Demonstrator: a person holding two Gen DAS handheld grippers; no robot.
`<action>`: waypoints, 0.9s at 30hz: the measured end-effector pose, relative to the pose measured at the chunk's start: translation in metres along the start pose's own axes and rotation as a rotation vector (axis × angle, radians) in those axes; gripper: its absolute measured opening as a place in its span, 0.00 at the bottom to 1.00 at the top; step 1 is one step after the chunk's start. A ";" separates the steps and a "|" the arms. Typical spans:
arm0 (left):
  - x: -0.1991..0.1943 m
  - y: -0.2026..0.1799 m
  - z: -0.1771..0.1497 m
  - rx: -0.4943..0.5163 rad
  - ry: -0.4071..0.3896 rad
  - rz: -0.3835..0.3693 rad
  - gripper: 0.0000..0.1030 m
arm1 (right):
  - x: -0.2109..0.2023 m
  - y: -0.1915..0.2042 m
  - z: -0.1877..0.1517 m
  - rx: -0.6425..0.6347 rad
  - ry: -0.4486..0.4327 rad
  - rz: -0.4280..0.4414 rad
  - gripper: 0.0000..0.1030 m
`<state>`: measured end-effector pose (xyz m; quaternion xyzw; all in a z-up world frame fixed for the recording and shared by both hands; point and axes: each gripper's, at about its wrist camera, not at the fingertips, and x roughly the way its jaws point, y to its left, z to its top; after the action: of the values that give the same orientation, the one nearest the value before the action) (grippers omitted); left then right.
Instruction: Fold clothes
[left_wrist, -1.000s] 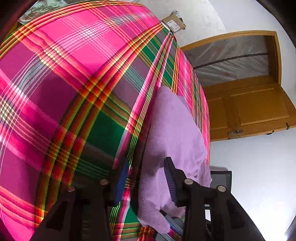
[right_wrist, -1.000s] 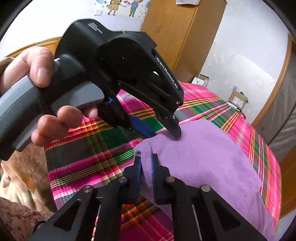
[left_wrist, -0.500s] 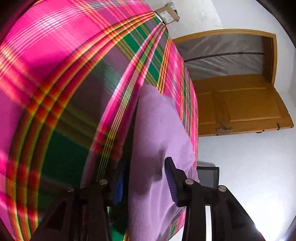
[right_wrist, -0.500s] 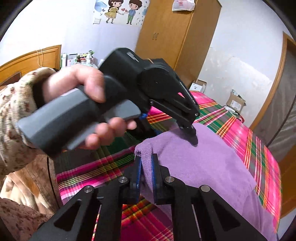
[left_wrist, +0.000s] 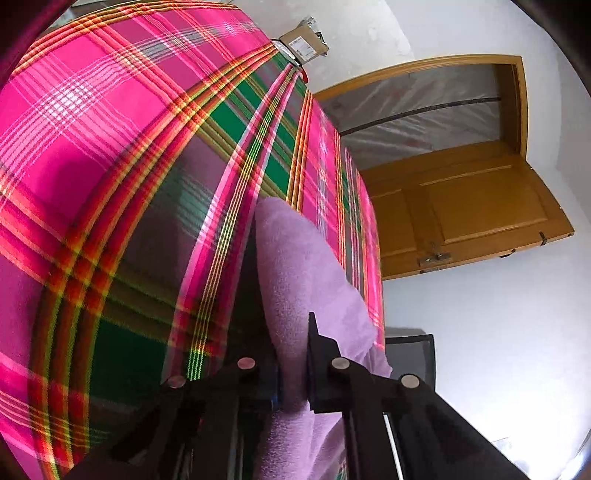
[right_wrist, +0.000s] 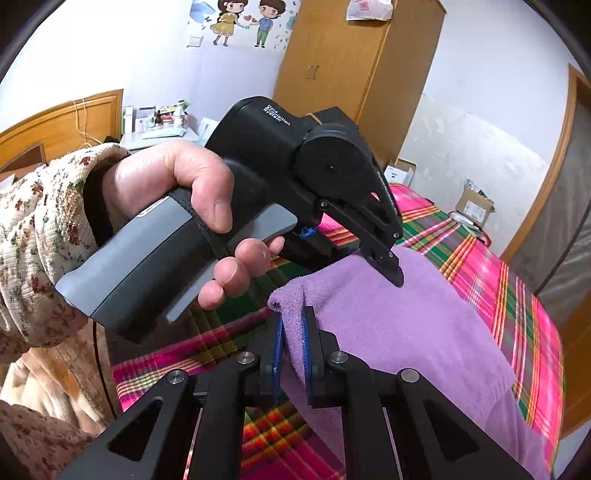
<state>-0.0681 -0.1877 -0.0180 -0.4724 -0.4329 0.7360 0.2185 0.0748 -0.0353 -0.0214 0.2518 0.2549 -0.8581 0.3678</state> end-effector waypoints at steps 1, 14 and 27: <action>-0.002 0.000 0.001 0.002 -0.006 0.003 0.10 | 0.001 0.001 0.002 -0.002 0.000 0.004 0.10; -0.065 0.027 0.016 -0.012 -0.106 0.053 0.09 | 0.014 0.021 0.041 -0.050 -0.037 0.100 0.09; -0.103 0.059 0.017 -0.064 -0.148 0.117 0.10 | 0.038 0.050 0.068 -0.074 -0.032 0.217 0.09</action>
<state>-0.0304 -0.3020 -0.0127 -0.4479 -0.4428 0.7662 0.1275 0.0734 -0.1265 -0.0066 0.2505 0.2517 -0.8073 0.4714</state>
